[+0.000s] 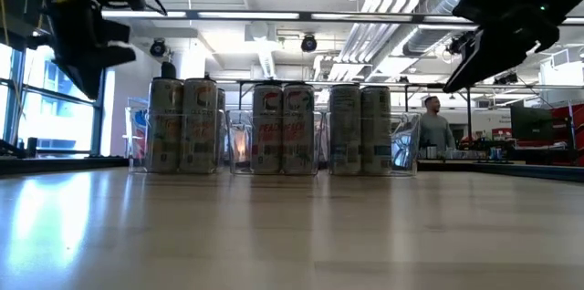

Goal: Sort soda cans
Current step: Adjust all the transparent bins to the top of the table

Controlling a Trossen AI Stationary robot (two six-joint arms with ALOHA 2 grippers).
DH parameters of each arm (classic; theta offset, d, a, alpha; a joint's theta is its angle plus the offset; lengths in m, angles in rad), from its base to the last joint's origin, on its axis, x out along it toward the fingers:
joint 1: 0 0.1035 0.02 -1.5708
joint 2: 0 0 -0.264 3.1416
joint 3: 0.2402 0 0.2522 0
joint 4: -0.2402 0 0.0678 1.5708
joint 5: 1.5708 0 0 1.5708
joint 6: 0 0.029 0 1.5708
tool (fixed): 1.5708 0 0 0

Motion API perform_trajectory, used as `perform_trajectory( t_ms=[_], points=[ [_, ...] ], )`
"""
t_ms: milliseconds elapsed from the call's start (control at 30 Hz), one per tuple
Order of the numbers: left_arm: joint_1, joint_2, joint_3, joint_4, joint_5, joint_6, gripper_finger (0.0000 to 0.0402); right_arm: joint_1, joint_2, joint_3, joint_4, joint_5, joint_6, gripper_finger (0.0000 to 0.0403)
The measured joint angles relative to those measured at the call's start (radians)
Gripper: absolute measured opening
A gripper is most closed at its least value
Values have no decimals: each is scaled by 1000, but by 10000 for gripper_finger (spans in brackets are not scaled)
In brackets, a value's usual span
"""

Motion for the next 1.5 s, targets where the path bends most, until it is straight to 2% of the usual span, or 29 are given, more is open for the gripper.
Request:
perform_trajectory(
  t_ms=[100,267,500,900,1200,1500],
  points=[
    [115,1,-48,155,54,136,0,30,2,-12,13,1,0,128],
    [273,12,-87,204,76,230,0,65,2,-12,18,7,13,128],
    [367,11,-161,446,184,295,0,112,2,-12,17,42,58,128],
    [442,79,-357,862,280,292,0,139,2,-12,18,58,63,128],
    [456,204,-412,1108,350,294,0,139,3,-12,26,58,86,128],
    [455,361,-414,1348,400,344,0,139,3,-12,61,58,86,128]
  ],
)
